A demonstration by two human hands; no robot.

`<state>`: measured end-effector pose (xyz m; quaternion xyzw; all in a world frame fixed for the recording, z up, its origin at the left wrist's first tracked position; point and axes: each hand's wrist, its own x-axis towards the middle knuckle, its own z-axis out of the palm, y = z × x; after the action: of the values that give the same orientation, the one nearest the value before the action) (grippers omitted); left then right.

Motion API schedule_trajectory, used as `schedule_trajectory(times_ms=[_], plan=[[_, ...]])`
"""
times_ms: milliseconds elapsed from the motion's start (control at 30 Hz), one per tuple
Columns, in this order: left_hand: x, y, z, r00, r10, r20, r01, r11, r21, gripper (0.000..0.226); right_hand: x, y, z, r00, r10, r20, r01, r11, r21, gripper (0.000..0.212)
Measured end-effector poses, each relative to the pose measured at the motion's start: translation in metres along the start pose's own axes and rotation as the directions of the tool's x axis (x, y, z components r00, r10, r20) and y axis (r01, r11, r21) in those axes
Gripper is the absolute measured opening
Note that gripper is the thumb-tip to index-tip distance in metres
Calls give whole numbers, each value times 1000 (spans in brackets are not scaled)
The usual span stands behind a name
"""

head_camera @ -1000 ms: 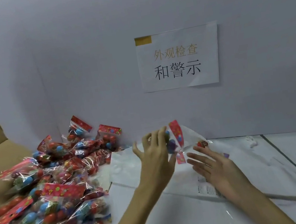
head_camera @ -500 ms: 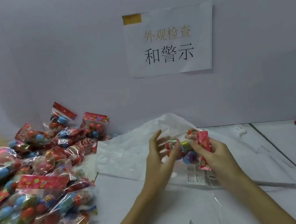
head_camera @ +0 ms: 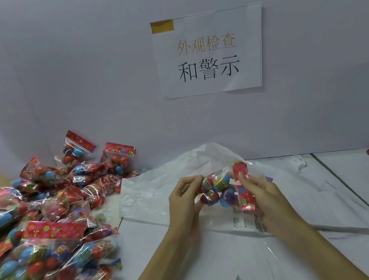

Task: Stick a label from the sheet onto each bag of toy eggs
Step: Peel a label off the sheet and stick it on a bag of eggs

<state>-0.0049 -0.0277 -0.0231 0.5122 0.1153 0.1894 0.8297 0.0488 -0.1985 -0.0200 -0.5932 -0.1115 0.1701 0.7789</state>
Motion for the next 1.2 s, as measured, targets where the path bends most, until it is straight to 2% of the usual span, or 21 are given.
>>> schedule_trajectory(times_ms=[67, 100, 200, 267, 300, 400, 467, 567, 667, 700, 733, 800, 867, 900, 967, 1033, 1133, 1200], plan=[[3, 0, -5, 999, 23, -28, -23, 1000, -8, 12, 0, 2, -5, 998, -59, 29, 64, 974, -216, 21], [3, 1, -7, 999, 32, -35, -33, 999, -8, 16, 0, 4, -7, 995, -82, 48, 92, 958, -271, 21], [4, 4, -8, 996, 91, -21, -90, 995, 44, 31, 1, 5, -8, 981, -193, 20, 190, 932, -308, 20], [4, 6, -9, 992, 123, 24, -125, 985, 120, 40, 1, 2, -8, 968, -247, -47, 228, 941, -252, 19], [4, 8, -10, 994, 87, 68, -95, 988, 120, 45, 2, 0, -9, 964, -259, -63, 239, 945, -223, 18], [4, 12, -8, 967, -163, 195, 169, 986, -12, 58, -2, -5, -11, 949, -313, -46, 292, 921, -257, 35], [0, 10, -3, 943, -227, 244, 212, 973, 87, 55, -5, -7, -10, 945, -326, -38, 304, 913, -272, 40], [-6, 3, 1, 951, -174, 255, 126, 973, 192, 41, -5, -6, -8, 959, -275, -61, 257, 942, -215, 42], [-5, 5, -1, 972, -98, 212, 69, 988, 139, 31, -1, -8, -8, 989, -136, -50, 141, 983, 117, 33], [-5, 7, -2, 975, -78, 207, 50, 990, 134, 30, -1, -9, -9, 994, -105, -33, 109, 980, 169, 30], [-6, 8, -2, 978, -62, 200, 32, 988, 150, 29, -1, -9, -9, 995, -95, 0, 94, 985, 144, 32], [-9, 7, 0, 979, -40, 199, -2, 978, 207, 26, -1, -6, -8, 994, -103, 36, 105, 993, -59, 42], [-11, 8, 3, 980, -36, 197, -9, 975, 220, 25, -3, -2, -4, 989, -148, -22, 139, 962, -234, 37], [-12, 7, 3, 981, -40, 190, 2, 980, 200, 26, -4, 0, -3, 984, -168, -65, 148, 959, -243, 35], [-11, 7, 4, 984, -48, 170, 23, 989, 148, 30, -3, 2, -4, 982, -155, -103, 131, 968, -213, 32], [-11, 7, 5, 987, -33, 155, 12, 991, 134, 34, -2, -1, -6, 990, -113, -79, 97, 979, -178, 27], [-9, 8, 6, 989, -34, 143, 18, 994, 110, 39, -2, -6, -5, 999, -19, 34, 18, 999, 36, 29], [-7, 9, 7, 983, -80, 167, 71, 996, 58, 41, -3, -8, 0, 999, 0, 35, -4, 992, 123, 33]])
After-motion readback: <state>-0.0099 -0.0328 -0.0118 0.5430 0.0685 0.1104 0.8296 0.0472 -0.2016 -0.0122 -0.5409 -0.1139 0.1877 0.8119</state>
